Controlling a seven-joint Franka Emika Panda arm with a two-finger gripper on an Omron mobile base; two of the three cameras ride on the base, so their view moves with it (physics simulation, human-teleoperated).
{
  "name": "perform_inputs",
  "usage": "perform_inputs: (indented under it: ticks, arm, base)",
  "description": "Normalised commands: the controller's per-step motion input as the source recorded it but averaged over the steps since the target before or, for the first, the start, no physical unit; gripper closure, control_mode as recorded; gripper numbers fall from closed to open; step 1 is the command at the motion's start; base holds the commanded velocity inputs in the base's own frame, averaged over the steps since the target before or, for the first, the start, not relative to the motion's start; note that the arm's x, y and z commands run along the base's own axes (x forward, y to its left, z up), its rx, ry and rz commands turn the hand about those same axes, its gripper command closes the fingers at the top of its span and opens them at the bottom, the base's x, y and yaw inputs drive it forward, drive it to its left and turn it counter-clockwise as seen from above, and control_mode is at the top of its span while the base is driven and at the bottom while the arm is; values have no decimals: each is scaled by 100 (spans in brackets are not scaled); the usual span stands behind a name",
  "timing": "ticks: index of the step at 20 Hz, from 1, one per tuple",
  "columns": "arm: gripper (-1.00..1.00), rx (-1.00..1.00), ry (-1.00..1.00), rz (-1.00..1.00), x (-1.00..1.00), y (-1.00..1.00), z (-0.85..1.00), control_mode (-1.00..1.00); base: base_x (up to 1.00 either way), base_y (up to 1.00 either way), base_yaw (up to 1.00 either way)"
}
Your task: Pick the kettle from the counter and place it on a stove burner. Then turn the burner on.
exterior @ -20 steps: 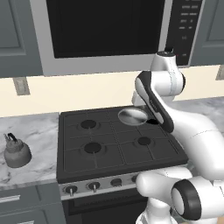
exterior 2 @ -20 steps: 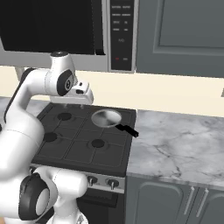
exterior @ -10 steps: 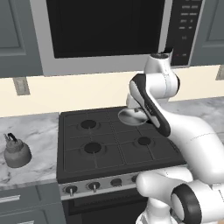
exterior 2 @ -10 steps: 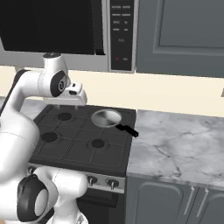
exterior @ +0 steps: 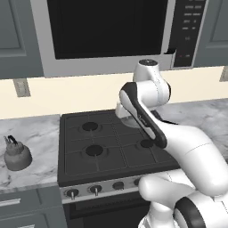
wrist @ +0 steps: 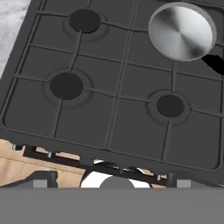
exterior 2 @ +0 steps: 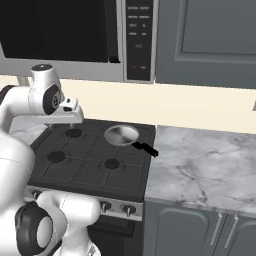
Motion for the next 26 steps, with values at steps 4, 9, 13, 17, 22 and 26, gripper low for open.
perform_inputs:
  ticks: [4, 9, 13, 17, 22, 26]
  arm:
    - [-100, 0, 0, 12, -11, 51, -12, -100]
    - [-100, 0, -3, 12, -5, 62, -12, -100]
    - [-100, 0, -2, 13, 0, 68, -11, -100]
    - [-100, 0, 0, 13, 0, 68, -8, -100]
    - [-100, 0, 0, 13, 0, 64, -9, -100]
    - [-100, 0, 0, 13, 0, 65, -8, -100]
  base:
    - [0, 0, 0]
    - [0, 0, 0]
    - [0, 0, 0]
    - [0, 0, 0]
    - [0, 0, 0]
    - [0, 0, 0]
